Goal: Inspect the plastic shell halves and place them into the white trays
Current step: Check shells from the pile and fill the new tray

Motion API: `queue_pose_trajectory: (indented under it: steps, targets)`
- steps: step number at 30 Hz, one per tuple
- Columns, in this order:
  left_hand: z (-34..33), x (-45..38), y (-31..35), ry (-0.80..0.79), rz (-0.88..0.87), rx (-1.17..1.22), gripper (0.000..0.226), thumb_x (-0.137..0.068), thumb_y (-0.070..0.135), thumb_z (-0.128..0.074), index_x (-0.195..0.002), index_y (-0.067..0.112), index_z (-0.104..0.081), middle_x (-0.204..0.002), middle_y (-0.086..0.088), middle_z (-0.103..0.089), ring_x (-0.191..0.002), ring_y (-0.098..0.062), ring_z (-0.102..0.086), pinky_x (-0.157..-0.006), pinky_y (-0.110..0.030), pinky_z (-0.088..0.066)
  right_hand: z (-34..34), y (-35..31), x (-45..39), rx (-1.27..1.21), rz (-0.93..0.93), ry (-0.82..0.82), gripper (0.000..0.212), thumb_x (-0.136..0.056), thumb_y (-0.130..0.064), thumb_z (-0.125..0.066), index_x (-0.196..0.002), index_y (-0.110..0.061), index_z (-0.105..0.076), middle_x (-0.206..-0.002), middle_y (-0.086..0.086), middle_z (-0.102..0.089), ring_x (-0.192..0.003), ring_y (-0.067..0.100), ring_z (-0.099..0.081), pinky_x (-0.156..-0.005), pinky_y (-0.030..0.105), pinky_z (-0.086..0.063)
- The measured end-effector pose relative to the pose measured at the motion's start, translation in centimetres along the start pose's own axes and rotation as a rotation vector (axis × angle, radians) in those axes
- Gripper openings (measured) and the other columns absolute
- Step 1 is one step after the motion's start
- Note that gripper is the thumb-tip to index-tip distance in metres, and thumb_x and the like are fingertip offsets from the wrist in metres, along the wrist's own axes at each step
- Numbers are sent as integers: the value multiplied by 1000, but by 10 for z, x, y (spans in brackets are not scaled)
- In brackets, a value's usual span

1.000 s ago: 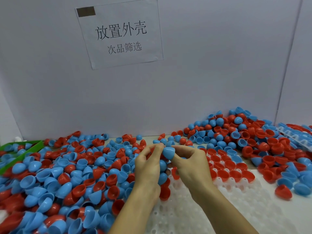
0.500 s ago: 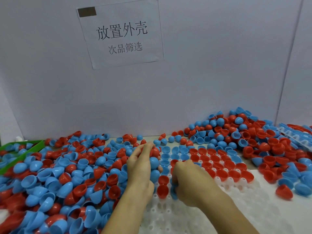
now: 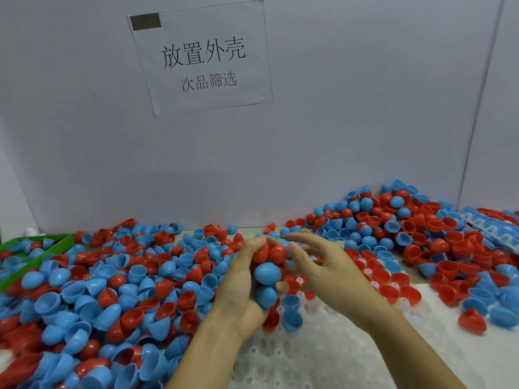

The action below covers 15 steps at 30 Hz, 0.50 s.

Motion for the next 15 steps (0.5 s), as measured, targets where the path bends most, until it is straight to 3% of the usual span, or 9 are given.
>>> queue_pose_trajectory:
  steps: [4,10,15]
  targets:
    - [-3,1,1,-55,-18,-25,22,-74,34,-72,-86,17,-77,-81,-13,-68,-61,-17,-60,-42,-25,-48,6,2,-1,-187,-2,80,14,-96,-27,-60,-97,-38,-69,-99,-10,-73,-84,-1,-70,-65,15,-56]
    - [4,-4,1,20,-49,-44,34,-72,34,-73,-102,19,-75,-77,-13,-62,-60,-17,-56,-40,-24,-46,18,11,-3,-435,-61,249,17,-97,-20,-61,-107,-34,-66,-104,-3,-71,-85,6,-73,-65,19,-58]
    - [3,-6,-7,5,22,-110,45,-66,34,-75,-105,15,-72,-73,-14,-63,-53,-15,-58,-37,-22,-43,11,12,-4,-408,-58,184,21,-95,-18,-63,-100,-38,-69,-106,1,-69,-89,11,-72,-71,24,-59]
Point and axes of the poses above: each hand's wrist, its own x-axis away from the middle knuckle, its own z-axis out of the back of the hand, y = z × x, the point moved 5 cm from there along -x, towards the middle knuckle
